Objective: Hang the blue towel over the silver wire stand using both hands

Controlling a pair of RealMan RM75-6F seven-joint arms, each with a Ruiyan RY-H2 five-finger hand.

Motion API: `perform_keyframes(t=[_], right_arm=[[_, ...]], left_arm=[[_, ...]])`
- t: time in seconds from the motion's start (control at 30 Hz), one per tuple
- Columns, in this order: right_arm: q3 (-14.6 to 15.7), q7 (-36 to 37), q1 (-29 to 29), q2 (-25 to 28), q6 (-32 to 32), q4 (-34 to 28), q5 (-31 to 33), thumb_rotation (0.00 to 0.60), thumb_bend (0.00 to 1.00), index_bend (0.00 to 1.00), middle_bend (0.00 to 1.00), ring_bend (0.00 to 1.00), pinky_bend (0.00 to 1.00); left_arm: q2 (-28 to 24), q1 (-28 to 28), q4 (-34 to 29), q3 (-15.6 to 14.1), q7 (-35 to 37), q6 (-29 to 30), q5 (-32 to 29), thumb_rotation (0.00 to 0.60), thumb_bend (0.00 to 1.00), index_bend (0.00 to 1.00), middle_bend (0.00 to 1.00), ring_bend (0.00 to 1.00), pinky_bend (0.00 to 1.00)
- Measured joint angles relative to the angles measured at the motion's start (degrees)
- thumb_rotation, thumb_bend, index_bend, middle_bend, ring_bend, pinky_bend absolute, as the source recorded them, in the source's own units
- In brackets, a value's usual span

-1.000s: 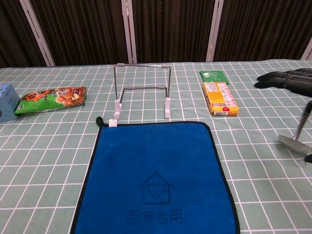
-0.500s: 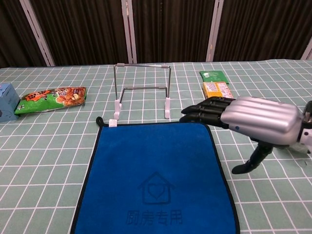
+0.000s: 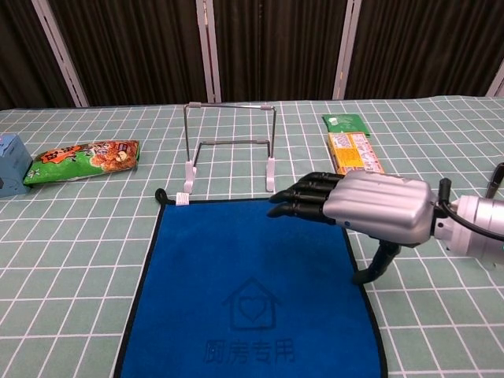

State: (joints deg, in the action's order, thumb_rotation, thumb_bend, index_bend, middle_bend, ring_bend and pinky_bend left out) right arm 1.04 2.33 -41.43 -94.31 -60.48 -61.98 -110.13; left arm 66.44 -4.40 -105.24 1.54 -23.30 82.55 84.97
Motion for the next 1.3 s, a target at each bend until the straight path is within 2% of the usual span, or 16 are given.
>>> perform_keyframes(t=[0.33,0.7,0.97,1.3], right_arm=[[1.8,0.7,-1.7,-0.8,-0.2,3.2,0.6,0.600,0.00,0.00,0.00,0.00,0.00],[4.0,1.8,-2.4,0.7,-2.6,4.0,-0.2,0.600,0.00,0.00,0.00,0.00,0.00],[5.2,2.9,-2.6,-1.2,-3.5,6.8,0.1,0.600,0.00,0.00,0.00,0.00,0.00],[4.6,3.3,-4.0,-3.2,-3.7,6.7,1.2,0.600,0.00,0.00,0.00,0.00,0.00]], left_arm=[[0.2,-0.3,0.1,0.0,-0.4,-0.1,-0.6,0.600,0.00,0.00,0.00,0.00,0.00],[0.2,-0.4,-0.1,-0.4,-0.4,0.0,-1.0,0.600,0.00,0.00,0.00,0.00,0.00],[0.3,-0.5,-0.2,-0.5,-0.7,0.2,-1.0,0.600,0.00,0.00,0.00,0.00,0.00],[0.6,-0.6,0.0,-0.6,-1.1,0.2,-1.3,0.600,0.00,0.00,0.00,0.00,0.00]])
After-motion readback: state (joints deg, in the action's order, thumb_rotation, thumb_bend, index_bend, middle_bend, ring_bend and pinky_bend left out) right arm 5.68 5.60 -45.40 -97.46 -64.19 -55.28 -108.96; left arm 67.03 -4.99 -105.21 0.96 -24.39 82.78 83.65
